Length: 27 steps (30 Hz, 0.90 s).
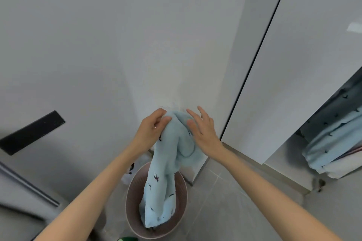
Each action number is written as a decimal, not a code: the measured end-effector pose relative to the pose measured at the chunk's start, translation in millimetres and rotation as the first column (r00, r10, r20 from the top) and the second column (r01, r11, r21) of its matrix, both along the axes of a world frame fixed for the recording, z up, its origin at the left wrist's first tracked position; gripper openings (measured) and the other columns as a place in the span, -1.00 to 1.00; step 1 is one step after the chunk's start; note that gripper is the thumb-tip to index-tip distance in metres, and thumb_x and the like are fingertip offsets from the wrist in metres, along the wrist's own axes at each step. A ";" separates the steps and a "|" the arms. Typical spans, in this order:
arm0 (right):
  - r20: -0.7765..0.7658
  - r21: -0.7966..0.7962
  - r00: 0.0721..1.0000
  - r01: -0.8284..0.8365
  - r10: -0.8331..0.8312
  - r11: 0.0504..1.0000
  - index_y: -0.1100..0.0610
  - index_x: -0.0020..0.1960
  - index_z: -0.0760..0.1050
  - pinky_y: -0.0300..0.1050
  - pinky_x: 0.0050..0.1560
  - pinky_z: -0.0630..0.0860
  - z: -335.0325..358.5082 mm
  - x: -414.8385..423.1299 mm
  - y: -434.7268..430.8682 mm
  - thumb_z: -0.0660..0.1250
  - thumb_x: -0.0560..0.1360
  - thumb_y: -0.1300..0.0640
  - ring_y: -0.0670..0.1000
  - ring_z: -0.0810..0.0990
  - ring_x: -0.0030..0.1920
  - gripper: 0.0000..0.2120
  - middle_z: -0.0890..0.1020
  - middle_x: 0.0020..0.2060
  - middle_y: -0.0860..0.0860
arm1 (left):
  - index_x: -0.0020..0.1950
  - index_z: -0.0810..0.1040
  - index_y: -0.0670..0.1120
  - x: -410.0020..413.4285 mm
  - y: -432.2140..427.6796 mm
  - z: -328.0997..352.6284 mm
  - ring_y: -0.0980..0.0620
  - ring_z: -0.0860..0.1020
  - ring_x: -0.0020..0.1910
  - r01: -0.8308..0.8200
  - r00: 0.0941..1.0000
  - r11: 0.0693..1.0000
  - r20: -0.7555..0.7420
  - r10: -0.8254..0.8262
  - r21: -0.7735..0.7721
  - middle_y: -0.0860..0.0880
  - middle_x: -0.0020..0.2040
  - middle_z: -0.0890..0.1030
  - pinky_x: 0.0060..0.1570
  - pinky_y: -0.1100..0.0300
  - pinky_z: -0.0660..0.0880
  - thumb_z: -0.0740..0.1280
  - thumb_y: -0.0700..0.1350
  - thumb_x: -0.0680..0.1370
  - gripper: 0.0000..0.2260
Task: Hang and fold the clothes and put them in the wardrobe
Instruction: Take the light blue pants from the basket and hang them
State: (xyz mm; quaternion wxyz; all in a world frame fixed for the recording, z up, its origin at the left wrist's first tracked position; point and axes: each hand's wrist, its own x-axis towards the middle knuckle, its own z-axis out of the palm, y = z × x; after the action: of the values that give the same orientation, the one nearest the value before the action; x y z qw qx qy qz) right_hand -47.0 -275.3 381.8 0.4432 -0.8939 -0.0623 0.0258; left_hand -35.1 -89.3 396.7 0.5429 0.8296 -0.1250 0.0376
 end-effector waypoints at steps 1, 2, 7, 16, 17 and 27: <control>0.038 0.117 0.999 -0.042 0.038 0.992 -0.07 0.49 0.20 0.00 0.49 0.04 3.4 -2.1 10.1 -0.07 0.51 -0.35 0.01 0.06 0.50 -0.35 0.12 0.51 -0.08 | -0.12 0.46 -0.21 1.5 -2.7 8.2 0.11 0.31 -0.39 0.025 1.000 1.000 0.016 -0.025 -0.001 -0.09 -0.36 0.40 -0.38 0.34 0.28 0.24 -0.13 0.61 -0.82; 0.071 0.227 0.995 -0.084 0.069 0.970 -0.05 0.48 0.23 0.01 0.48 0.14 5.5 -3.5 19.6 -0.04 0.53 -0.33 -0.03 0.17 0.48 -0.39 0.22 0.47 -0.11 | -0.12 0.47 -0.22 3.5 -5.5 15.9 0.10 0.31 -0.39 0.042 0.999 0.999 0.032 -0.042 -0.005 -0.09 -0.36 0.40 -0.38 0.34 0.27 0.25 -0.13 0.60 -0.82; 0.118 0.396 0.992 -0.013 -0.037 0.918 -0.13 0.26 0.25 -0.21 -0.02 0.52 7.1 -7.6 43.1 0.11 0.46 -0.33 -0.13 0.58 0.04 -0.55 0.57 0.09 -0.08 | -0.14 0.50 -0.20 17.2 -14.6 53.3 0.21 0.35 -0.42 0.016 0.996 0.998 0.085 -0.011 -0.056 0.08 -0.39 0.43 -0.36 0.42 0.30 0.27 -0.11 0.60 -0.81; 0.302 0.366 0.932 0.080 -0.200 0.927 0.05 -0.28 0.20 -0.29 -0.40 0.27 59.1 16.3 31.9 0.30 0.54 -0.03 -0.17 0.26 -0.46 -0.64 0.29 -0.43 -0.11 | -0.05 0.59 -0.08 29.1 -0.4 73.1 0.17 0.59 -0.25 -0.121 0.993 0.946 -0.038 0.115 -0.299 0.05 -0.18 0.62 -0.18 0.27 0.58 0.28 -0.13 0.59 -0.90; 0.310 0.379 0.922 0.103 -0.231 0.920 0.04 -0.29 0.19 -0.30 -0.40 0.26 64.2 20.0 29.1 0.31 0.54 -0.03 -0.17 0.26 -0.46 -0.63 0.28 -0.43 -0.11 | 0.02 0.56 -0.10 25.4 2.6 63.9 0.16 0.59 -0.22 -0.136 0.991 0.944 -0.035 0.131 -0.302 0.03 -0.13 0.62 -0.16 0.26 0.58 0.24 -0.13 0.60 -0.88; 0.302 0.531 0.867 0.192 -0.396 0.825 0.08 -0.27 0.27 -0.36 -0.39 0.31 115.2 46.5 20.4 0.31 0.54 -0.05 -0.20 0.30 -0.45 -0.66 0.35 -0.38 -0.09 | 0.29 0.41 0.08 -6.9 -20.9 -52.7 0.14 0.54 0.15 0.222 0.951 0.975 -0.218 -0.219 -0.008 0.13 0.19 0.56 0.15 0.15 0.47 0.30 0.24 0.47 -0.55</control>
State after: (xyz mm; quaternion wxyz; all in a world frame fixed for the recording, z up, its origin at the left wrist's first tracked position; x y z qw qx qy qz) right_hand -0.5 -254.9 497.0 0.6285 -0.7385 -0.0144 -0.2437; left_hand -42.1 -110.1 344.0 0.5473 0.8140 -0.1570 -0.1150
